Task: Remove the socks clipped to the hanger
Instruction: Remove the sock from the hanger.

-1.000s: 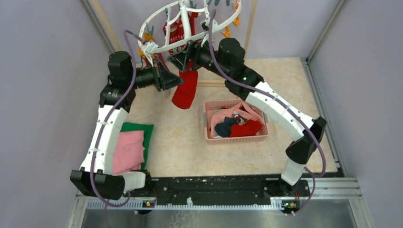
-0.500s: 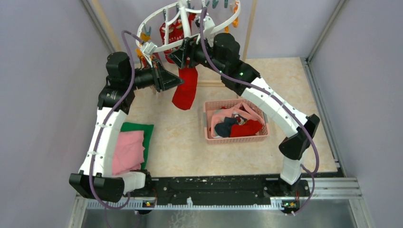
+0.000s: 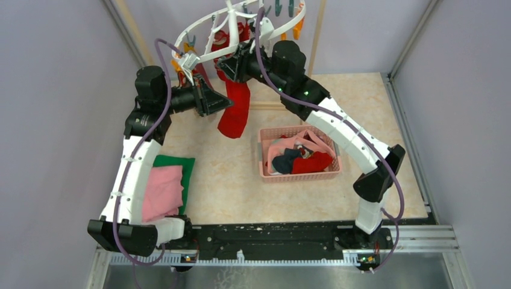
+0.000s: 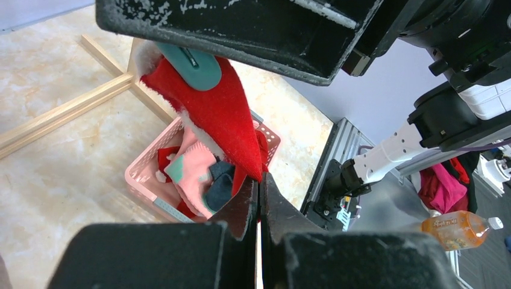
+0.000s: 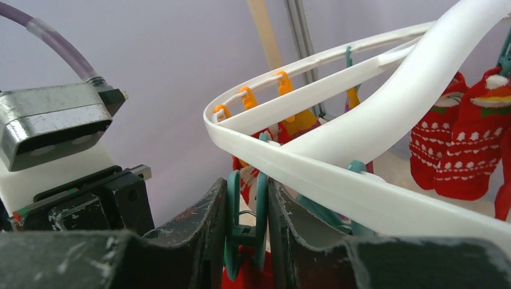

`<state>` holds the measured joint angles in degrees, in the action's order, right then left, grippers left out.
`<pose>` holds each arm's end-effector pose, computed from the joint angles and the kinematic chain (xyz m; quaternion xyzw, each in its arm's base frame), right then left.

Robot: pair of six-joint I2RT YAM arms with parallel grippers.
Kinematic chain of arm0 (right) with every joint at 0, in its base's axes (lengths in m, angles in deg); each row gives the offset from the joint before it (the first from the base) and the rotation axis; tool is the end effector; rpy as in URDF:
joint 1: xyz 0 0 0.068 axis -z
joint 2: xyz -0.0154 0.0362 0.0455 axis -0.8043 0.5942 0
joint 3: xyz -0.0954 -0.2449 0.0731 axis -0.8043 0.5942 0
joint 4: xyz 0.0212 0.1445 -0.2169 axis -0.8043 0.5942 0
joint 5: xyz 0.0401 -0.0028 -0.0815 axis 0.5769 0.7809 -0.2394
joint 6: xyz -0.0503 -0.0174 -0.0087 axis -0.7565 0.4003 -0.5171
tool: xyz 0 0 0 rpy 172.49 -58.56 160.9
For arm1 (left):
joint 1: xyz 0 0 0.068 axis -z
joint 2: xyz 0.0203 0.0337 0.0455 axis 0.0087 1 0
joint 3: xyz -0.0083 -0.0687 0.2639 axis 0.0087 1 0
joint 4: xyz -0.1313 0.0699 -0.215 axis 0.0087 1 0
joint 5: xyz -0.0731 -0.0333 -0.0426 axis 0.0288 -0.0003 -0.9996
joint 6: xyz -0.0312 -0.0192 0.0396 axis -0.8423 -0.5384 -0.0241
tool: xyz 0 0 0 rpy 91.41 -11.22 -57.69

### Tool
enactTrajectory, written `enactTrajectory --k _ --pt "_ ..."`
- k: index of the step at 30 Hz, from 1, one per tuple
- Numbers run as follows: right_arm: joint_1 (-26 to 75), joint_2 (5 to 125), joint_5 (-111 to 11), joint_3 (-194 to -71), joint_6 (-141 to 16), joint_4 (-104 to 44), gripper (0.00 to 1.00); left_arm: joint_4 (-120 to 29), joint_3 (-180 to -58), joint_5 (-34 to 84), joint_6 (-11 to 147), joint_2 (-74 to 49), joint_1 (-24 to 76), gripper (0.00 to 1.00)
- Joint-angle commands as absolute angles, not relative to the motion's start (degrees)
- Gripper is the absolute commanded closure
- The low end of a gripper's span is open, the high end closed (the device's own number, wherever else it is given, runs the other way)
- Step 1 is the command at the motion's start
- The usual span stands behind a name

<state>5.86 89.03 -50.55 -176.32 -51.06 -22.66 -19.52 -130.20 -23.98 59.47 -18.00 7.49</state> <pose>0.2795 0.3137 0.4983 -0.2158 0.6331 0.4388 0.6001 0.2417 -0.0642 0.4581 0.2313 0.7047 -0.4931 0.4546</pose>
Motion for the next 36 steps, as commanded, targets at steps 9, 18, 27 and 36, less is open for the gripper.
enactTrajectory --k 9,18,27,36 --pt "9.2 85.2 -45.4 -170.6 -46.3 -33.2 1.00 -21.6 -128.3 -23.1 62.8 -19.3 8.8 1.00" --pt "11.3 83.5 -41.5 -167.1 -42.1 -36.0 1.00 -22.0 -130.5 -22.3 63.4 -18.2 9.2 1.00" --pt "11.9 82.4 -40.6 -164.8 -40.5 -38.0 0.75 -21.7 -130.3 -22.6 63.5 -18.1 9.3 1.00" --pt "12.3 83.2 -38.1 -166.2 -39.4 -37.1 0.55 -21.5 -130.2 -22.2 64.0 -18.5 9.4 1.00"
